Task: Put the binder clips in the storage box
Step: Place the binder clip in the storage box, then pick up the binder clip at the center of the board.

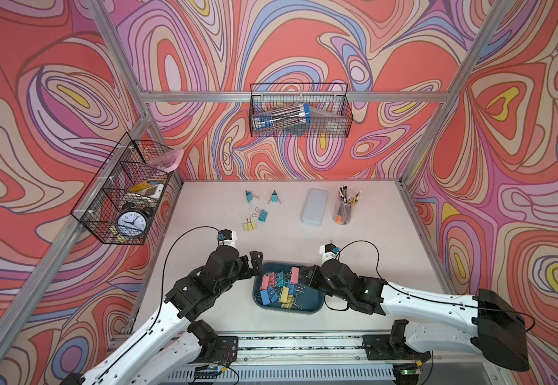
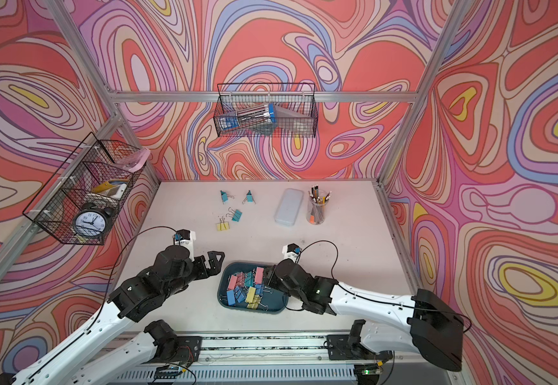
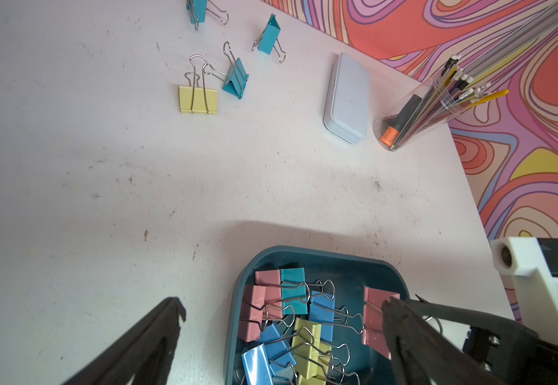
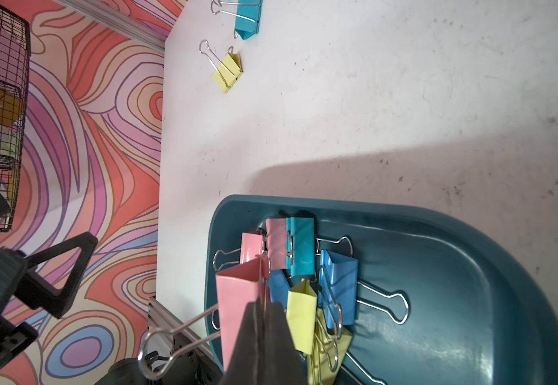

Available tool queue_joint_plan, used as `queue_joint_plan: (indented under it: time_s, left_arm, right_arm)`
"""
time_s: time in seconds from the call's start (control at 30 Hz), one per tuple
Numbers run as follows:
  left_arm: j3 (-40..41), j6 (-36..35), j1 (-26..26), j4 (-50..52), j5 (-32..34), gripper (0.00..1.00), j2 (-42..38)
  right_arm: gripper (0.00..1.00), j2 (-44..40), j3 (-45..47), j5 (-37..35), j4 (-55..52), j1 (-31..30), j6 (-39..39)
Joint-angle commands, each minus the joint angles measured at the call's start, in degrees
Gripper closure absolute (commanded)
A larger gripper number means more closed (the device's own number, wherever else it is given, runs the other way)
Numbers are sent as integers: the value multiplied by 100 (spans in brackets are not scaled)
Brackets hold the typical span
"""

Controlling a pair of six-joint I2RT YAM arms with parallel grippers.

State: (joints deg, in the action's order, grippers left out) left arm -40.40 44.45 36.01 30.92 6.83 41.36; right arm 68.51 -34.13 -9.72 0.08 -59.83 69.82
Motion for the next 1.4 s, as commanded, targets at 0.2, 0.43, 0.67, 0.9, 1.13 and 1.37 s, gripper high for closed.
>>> queue_joint_plan:
  time_s: [0.2,0.43,0.67,0.9,1.13,1.37]
  left_arm:
    - [252,335,-555,-517,-880,1,116]
    - [73,538,-1596,-855,-1730,3,1038]
    - [-530,248,-2099,-1327,-1936,18,2377]
    - [-1321,-1052,-2431,-1872,-1365,32,3608]
    - [-2382,-2281,-3191,-2610,-2498,36,5558]
    - [-3470,-2503,-3652,-3057,-3999,36,7083]
  right_arm:
    - [100,654,188,-72,426,-191,352]
    - [86,869,179,-113,485,-282,401]
    - [67,79,28,-566,-466,-301,357]
    - [44,-845,-263,-1379,-971,-301,-627]
    - [32,-493,-634,-1447,-514,-294,-1943]
    - [28,-92,-907,-1248,-536,-235,-2165]
